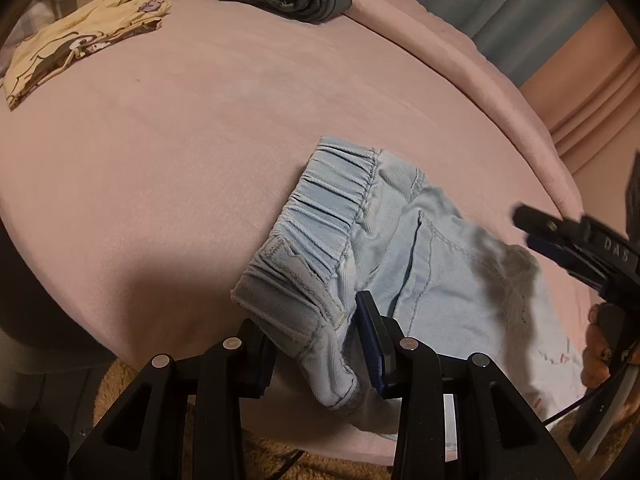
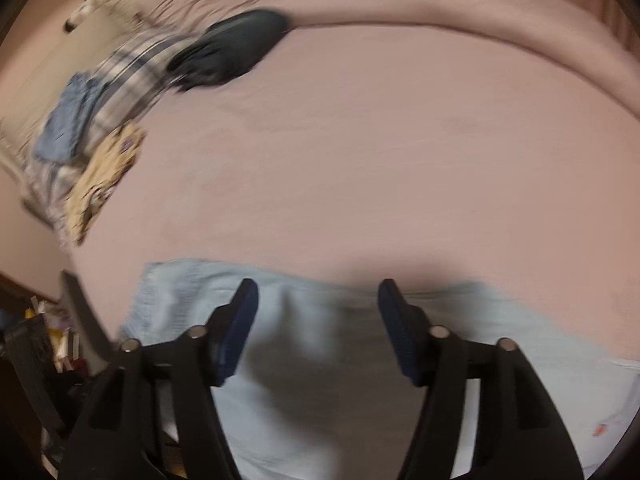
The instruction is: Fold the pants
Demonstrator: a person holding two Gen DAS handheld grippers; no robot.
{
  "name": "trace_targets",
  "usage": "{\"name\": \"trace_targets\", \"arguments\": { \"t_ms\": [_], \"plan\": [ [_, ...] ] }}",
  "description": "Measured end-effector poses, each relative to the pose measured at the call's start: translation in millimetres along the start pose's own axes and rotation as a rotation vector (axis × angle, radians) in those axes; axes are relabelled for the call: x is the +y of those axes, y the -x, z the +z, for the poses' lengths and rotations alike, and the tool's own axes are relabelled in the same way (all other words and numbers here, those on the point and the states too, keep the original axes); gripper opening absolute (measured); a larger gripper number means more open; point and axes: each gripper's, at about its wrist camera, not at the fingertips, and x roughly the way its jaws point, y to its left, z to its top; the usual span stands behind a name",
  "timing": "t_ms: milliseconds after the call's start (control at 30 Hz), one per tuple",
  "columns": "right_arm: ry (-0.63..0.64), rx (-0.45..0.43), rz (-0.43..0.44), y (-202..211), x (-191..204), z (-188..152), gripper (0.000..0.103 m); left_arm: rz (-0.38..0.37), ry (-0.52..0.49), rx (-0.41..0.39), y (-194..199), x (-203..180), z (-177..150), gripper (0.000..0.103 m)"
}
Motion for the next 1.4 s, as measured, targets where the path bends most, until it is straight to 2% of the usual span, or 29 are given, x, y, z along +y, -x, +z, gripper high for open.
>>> {"name": "trace_targets", "arguments": {
  "t_ms": [133, 233, 333, 500, 900, 1000, 1067, 1133, 1233, 1333, 1400],
  "plan": [
    [-0.098, 0.028, -0.082, 4.7, -41.5, -6.5, 0.066, 0.000, 0.002, 0.002, -0.2, 0.0, 0.2, 0.040],
    [-0.141, 0.077, -0.070, -11.1, -58.6, -12.5, 0.065, 0.010, -0.003, 0.001, -0.1, -1.5, -0.3, 0.040],
    [-0.128, 0.094, -0.097, -28.9, -58.3, -16.2, 0.068, 0.019, -0.009, -0.004, -0.2, -2.1, -0.9, 0.040],
    [-0.038, 0.065, -0.205, -40.3, -40.4, -12.6, 0.073, 0.020, -0.008, -0.005, -0.7, -2.6, -0.8, 0.040],
    [-0.025, 0.029, -0.174, -42.8, -48.1, -8.3, 0.075, 0.035, -0.007, -0.007, -1.6, -5.3, -1.5, 0.040],
    [-0.025, 0.005, -0.152, -30.7, -52.3, -12.5, 0.072, 0.025, -0.005, 0.002, 2.4, -6.9, 1.0, 0.040],
    [-0.049, -0.026, -0.134, -15.5, -57.8, -15.8, 0.074, 0.051, -0.016, 0.010, 8.2, -10.8, 2.8, 0.041],
    [-0.060, -0.072, -0.115, 6.0, -65.4, -20.3, 0.074, 0.081, -0.029, -0.003, 15.1, -15.8, 4.7, 0.053],
    [-0.068, -0.139, -0.145, 42.1, -82.2, -31.6, 0.076, 0.106, -0.063, -0.050, 31.8, -29.2, 6.2, 0.072],
    [-0.130, -0.187, -0.192, 77.4, -113.7, -50.8, 0.083, 0.098, -0.102, -0.098, 48.3, -50.6, 7.6, 0.077],
    [-0.174, -0.200, -0.218, 93.5, -133.6, -66.1, 0.083, 0.104, -0.139, -0.121, 53.4, -66.9, 6.3, 0.079]
  ]
}}
